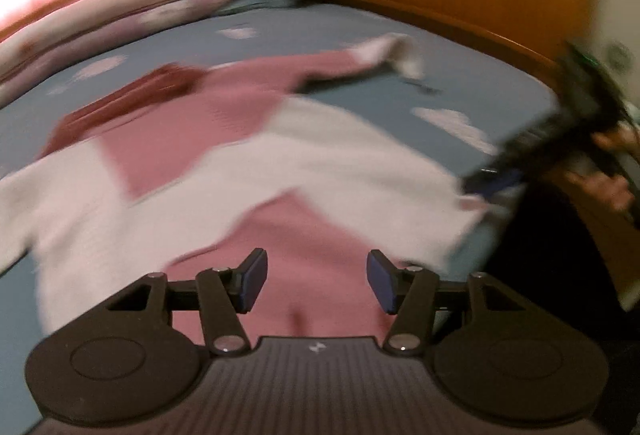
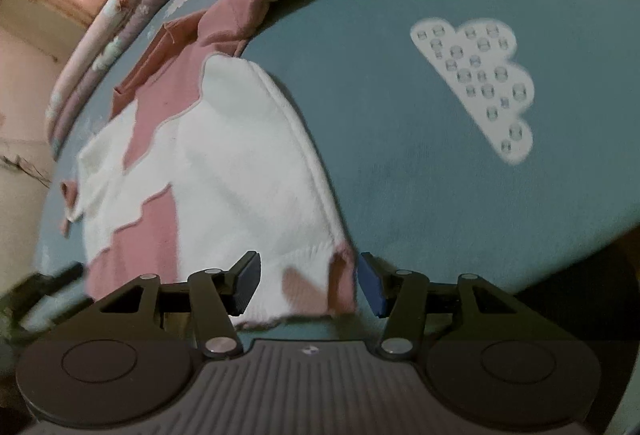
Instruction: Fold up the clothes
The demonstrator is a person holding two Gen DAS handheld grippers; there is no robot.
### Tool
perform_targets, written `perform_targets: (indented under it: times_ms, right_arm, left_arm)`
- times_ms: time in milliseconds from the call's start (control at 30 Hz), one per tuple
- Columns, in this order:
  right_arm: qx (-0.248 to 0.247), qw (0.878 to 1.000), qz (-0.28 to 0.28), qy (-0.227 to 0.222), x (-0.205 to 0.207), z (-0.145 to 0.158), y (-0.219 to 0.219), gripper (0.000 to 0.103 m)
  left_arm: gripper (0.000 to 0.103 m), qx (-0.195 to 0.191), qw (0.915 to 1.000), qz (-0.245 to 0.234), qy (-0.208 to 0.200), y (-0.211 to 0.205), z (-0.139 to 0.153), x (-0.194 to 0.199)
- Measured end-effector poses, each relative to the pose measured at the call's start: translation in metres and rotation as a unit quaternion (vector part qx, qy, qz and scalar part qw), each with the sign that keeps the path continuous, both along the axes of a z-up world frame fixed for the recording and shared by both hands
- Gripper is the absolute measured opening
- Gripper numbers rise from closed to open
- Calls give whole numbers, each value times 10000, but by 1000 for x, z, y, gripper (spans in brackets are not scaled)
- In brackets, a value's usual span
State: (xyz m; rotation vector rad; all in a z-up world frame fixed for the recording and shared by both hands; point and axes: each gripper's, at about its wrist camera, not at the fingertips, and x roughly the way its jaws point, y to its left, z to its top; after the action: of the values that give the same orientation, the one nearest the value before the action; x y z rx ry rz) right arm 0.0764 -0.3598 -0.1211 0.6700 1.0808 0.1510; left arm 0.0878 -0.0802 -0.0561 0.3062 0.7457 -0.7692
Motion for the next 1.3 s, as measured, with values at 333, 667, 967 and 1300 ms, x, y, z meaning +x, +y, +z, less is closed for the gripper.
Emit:
perform_targets:
  times_ms: [333, 667, 967, 1300]
  right_arm:
    - [778, 9964, -310, 86, -15, -10, -20, 59]
    - [974, 9949, -240, -102, -18, -15, -27, 61]
    - [1287, 9910, -301, -211, -23, -23, -37, 61]
    - [882, 9957, -12, -287, -24, -13, -28, 62]
  left_arm:
    - [56, 986, 9853, -1136, -806, -106, -32, -38]
    - [58, 2112, 9534, -1528, -1517, -144, -57, -59]
    - [57, 2550, 9406, -1354, -1785, -156, -60, -64]
    - [51, 2555, 9463, -776, -1821, -151, -47, -53]
